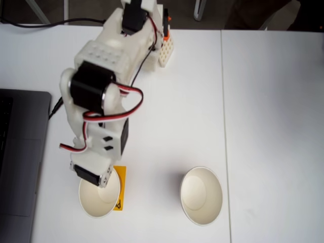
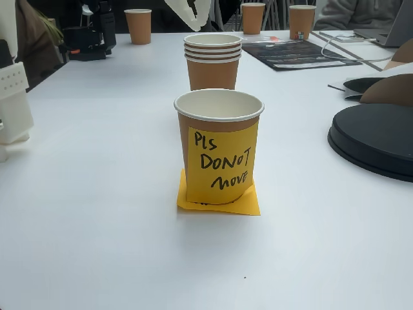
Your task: Pickup cup and make a pile of cup.
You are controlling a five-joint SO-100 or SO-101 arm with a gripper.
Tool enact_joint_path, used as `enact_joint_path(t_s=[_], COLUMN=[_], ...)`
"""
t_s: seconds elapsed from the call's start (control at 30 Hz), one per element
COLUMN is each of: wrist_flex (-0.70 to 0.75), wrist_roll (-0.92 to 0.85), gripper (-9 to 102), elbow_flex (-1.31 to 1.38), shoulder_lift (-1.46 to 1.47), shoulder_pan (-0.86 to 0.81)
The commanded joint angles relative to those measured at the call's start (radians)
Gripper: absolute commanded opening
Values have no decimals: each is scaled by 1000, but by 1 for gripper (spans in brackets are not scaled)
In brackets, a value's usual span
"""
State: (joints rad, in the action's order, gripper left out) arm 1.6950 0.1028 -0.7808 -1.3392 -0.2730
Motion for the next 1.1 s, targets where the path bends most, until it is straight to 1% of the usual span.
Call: enact_joint_path(t_s=[0.0, 0.17, 0.33, 0.63, 1.07], wrist_flex=[2, 2, 2, 12, 14], wrist_roll=[-8, -8, -9, -11, -12], gripper=[11, 18, 21, 21, 21], elbow_flex=[58, 58, 35, -135, -216], shoulder_lift=[-11, 11, 9, -55, -63], shoulder_pan=[-48, -80, -84, -72, -71])
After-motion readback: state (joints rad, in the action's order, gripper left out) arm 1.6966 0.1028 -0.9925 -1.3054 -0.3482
